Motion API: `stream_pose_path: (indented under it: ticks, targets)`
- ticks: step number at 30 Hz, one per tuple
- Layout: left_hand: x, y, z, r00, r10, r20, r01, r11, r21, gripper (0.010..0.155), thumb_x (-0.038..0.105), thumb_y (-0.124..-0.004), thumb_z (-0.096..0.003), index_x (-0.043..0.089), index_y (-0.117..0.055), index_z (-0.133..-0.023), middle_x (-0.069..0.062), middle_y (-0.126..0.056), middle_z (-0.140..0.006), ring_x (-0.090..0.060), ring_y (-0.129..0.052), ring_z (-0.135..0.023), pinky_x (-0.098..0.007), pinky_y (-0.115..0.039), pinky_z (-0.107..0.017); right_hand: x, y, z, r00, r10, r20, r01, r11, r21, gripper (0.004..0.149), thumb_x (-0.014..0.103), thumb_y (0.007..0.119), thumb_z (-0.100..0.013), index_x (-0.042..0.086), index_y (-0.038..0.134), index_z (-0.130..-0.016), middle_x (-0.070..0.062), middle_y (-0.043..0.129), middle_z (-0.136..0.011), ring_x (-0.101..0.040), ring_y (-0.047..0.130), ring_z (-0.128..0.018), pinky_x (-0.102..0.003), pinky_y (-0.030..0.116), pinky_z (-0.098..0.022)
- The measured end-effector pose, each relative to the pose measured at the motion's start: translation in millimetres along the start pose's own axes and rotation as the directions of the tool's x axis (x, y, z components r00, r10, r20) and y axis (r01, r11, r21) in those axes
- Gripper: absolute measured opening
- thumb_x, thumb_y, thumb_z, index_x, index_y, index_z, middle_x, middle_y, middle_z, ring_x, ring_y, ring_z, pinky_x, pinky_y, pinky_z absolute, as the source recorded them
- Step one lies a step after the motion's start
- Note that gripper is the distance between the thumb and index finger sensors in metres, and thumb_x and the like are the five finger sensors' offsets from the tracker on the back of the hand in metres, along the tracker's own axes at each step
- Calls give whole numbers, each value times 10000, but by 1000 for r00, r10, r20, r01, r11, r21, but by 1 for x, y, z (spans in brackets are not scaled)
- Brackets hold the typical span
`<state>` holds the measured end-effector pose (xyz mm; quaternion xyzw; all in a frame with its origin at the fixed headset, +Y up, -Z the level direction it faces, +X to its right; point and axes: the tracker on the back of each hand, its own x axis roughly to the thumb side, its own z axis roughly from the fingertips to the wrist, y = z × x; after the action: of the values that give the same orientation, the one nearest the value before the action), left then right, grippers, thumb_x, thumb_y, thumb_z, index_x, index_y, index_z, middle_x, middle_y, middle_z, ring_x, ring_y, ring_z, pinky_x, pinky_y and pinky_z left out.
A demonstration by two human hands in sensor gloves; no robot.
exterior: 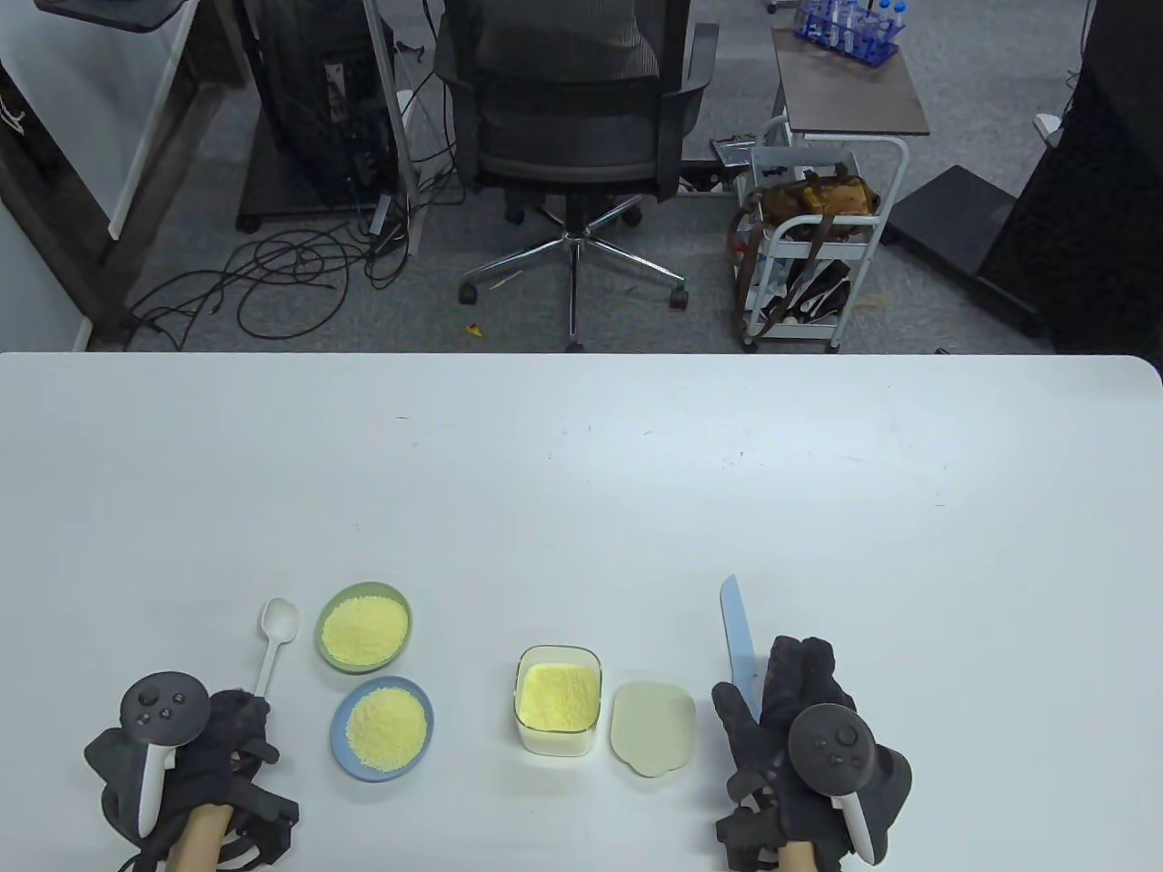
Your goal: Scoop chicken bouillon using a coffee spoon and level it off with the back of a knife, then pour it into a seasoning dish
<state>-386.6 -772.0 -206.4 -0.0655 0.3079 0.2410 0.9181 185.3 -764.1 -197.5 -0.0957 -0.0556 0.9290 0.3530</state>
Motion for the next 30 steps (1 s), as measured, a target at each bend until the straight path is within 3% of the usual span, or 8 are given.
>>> stream_pose_path:
  ticks: [5,12,20,27,30]
  targets:
    - [3,1,-6,999,-12,-40,11,1000,-16,388,339,-898,-383,86,-948,-672,-213,-841,-687,-182,-935,-426,-515,-610,-593,-2,-2,0,1000,-23,1,23,1000,-3,791,536,689,-472,161,284,-1039,-191,88,-1118,-508,308,-982,-682,129,-717]
    - [4,7,-22,986,-69,-149,46,987,-153,367,331,-957,-309,146,-952,-626,-172,-874,-626,-139,-939,-362,-455,-625,-587,-2,-2,1,1000,-30,5,30,1000,6,791,533,689,-474,157,283,-1039,-193,86,-1116,-502,318,-982,-682,136,-717]
    - [9,6,-28,968,-194,-157,167,972,-168,378,370,-957,-262,179,-935,-587,-153,-882,-582,-79,-925,-294,-430,-676,-550,-2,-3,1,1000,-29,5,29,1000,8,792,532,691,-473,156,283,-1038,-197,86,-1114,-504,321,-980,-683,141,-717]
    - [7,6,-27,947,-283,-153,268,957,-113,449,442,-938,-198,172,-909,-555,-155,-866,-594,-51,-911,-262,-427,-704,-528,-2,-2,1,1000,-29,5,29,999,19,790,531,689,-474,153,286,-1037,-195,94,-1116,-503,327,-979,-684,147,-717]
    - [5,6,-25,954,-256,-158,242,965,-102,461,448,-941,-199,165,-909,-562,-162,-862,-604,-60,-914,-273,-433,-696,-535,-1,-2,1,999,-31,7,31,999,19,789,530,690,-473,154,286,-1037,-193,96,-1116,-502,328,-980,-684,146,-717]
